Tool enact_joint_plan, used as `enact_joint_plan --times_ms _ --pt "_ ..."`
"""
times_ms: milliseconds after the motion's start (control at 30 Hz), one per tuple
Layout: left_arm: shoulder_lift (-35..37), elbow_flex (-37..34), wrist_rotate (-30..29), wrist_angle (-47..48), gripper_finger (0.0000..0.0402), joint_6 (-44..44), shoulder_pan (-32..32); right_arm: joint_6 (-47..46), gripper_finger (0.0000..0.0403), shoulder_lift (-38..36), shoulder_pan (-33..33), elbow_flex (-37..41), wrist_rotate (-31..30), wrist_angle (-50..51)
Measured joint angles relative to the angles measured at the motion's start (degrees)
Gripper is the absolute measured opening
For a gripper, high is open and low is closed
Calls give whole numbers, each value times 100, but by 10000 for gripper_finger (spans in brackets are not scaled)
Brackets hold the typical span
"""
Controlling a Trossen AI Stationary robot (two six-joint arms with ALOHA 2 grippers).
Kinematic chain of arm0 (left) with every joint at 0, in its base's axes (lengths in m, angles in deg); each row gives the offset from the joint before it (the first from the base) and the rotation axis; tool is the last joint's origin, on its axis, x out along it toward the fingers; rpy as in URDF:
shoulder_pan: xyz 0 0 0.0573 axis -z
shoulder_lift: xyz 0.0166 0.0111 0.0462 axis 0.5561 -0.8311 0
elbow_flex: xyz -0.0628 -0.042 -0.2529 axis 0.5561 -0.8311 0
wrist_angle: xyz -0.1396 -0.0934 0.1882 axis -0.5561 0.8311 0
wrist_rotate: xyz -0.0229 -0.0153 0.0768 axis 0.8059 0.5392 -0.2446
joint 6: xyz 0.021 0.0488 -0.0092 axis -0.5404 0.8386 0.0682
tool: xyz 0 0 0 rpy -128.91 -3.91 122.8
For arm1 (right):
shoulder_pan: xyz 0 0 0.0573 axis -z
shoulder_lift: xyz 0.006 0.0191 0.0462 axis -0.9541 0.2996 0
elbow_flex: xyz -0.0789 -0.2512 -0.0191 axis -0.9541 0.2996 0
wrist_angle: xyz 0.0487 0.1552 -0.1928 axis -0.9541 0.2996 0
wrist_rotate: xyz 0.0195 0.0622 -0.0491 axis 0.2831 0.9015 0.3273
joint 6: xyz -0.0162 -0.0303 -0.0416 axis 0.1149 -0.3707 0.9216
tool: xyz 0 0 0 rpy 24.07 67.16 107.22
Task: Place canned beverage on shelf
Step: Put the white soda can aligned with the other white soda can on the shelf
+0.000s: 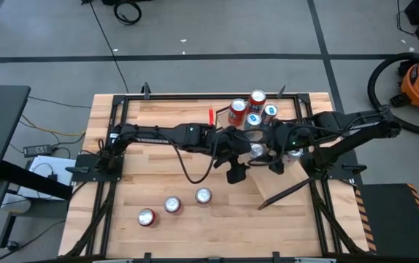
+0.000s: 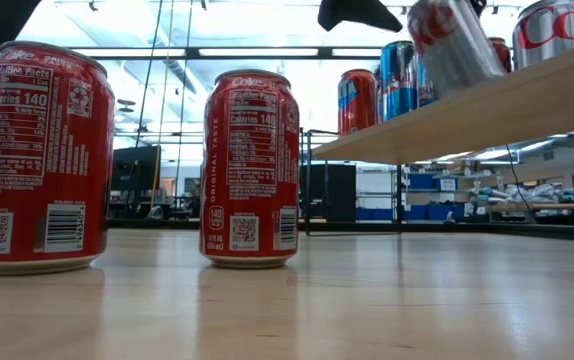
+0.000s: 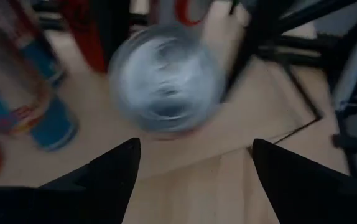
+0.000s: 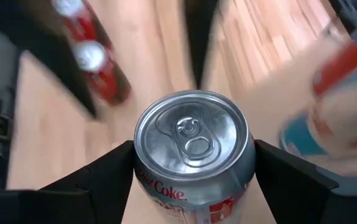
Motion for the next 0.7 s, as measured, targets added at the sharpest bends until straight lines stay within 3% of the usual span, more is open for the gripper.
enact_joint_plan --times_ms 200,467,700 --pt "0 -2 112 43 318 -25 -4 -89 309 -43 -32 -7 171 275" --pt "0 -7 94 95 318 109 -11 -89 309 -157 -189 -15 122 52" --pt "2 -12 77 676 318 291 -13 47 309 -177 -503 -5 -1 -395"
